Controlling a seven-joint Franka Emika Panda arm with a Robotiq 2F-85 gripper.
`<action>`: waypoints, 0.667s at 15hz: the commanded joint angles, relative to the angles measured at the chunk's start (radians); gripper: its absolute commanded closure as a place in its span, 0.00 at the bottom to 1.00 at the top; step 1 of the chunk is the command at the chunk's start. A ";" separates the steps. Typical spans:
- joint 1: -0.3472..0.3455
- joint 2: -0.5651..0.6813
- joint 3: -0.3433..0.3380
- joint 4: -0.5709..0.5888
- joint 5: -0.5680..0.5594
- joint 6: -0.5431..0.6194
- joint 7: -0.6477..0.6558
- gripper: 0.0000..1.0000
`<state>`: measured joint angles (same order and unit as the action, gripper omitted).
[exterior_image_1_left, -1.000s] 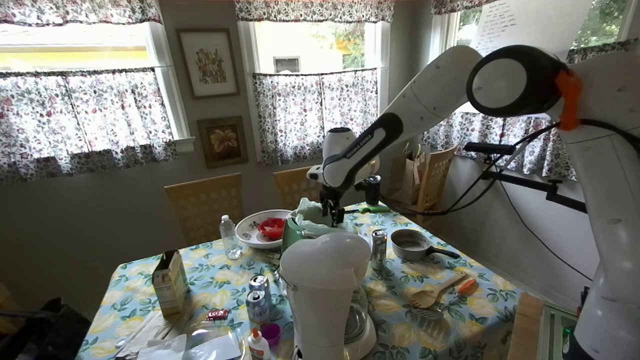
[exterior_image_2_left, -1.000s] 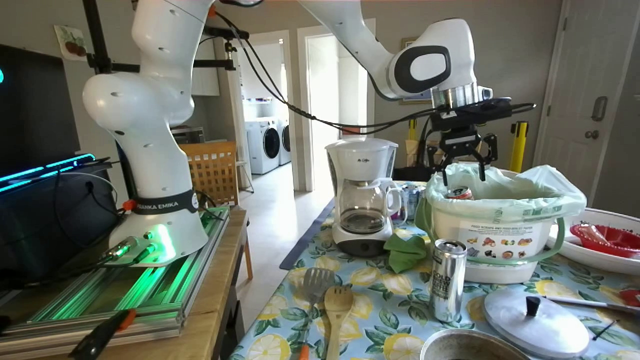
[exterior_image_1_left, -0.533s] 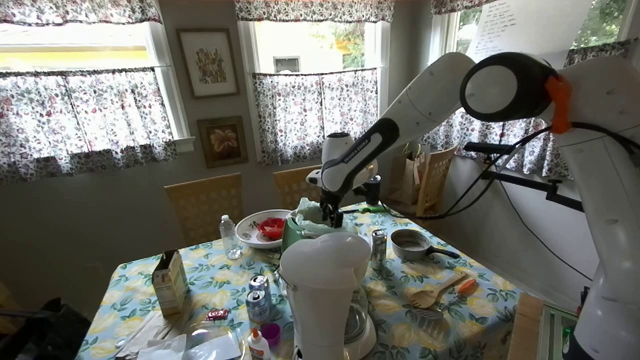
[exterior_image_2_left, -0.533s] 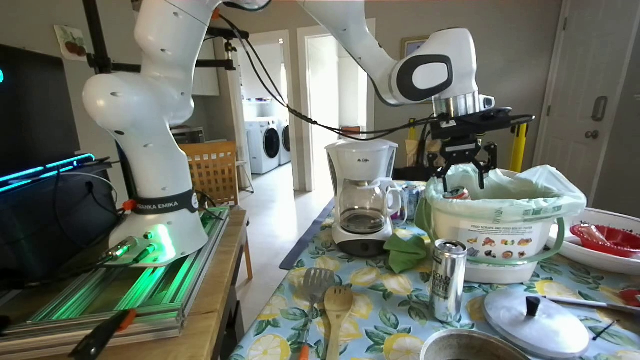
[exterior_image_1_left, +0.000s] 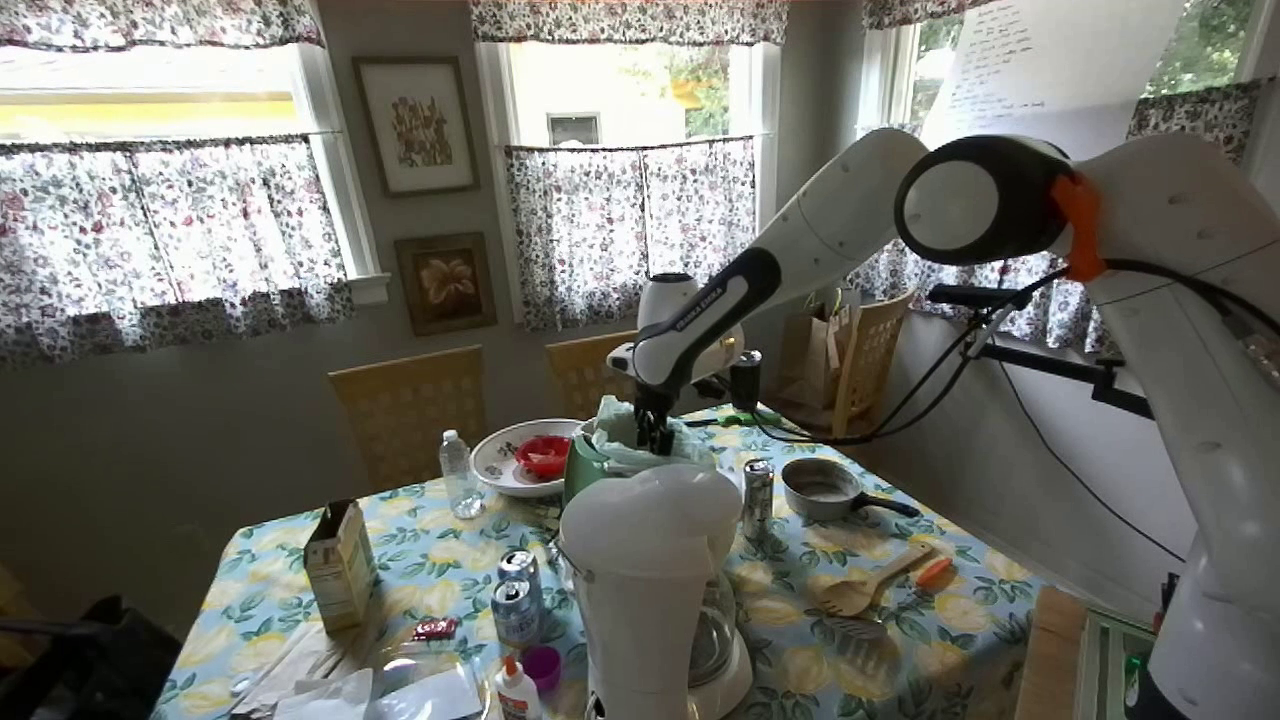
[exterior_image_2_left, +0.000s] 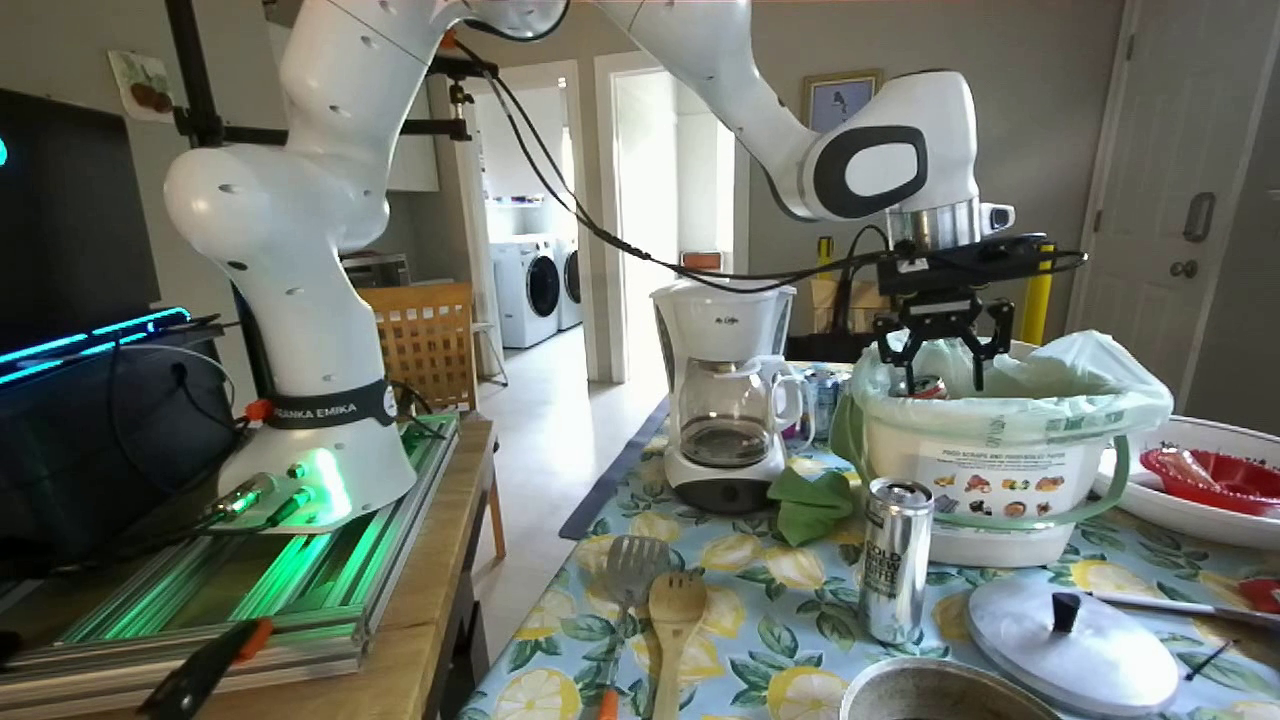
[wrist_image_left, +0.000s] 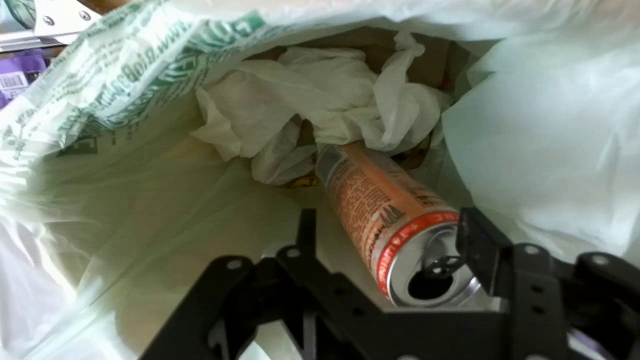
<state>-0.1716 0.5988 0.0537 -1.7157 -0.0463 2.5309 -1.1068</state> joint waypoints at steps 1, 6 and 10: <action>-0.031 0.064 0.041 0.099 0.031 -0.087 -0.037 0.19; -0.089 0.110 0.095 0.199 0.082 -0.271 -0.209 0.15; -0.106 0.152 0.091 0.298 0.107 -0.404 -0.330 0.10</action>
<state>-0.2567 0.6919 0.1311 -1.5309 0.0197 2.2291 -1.3368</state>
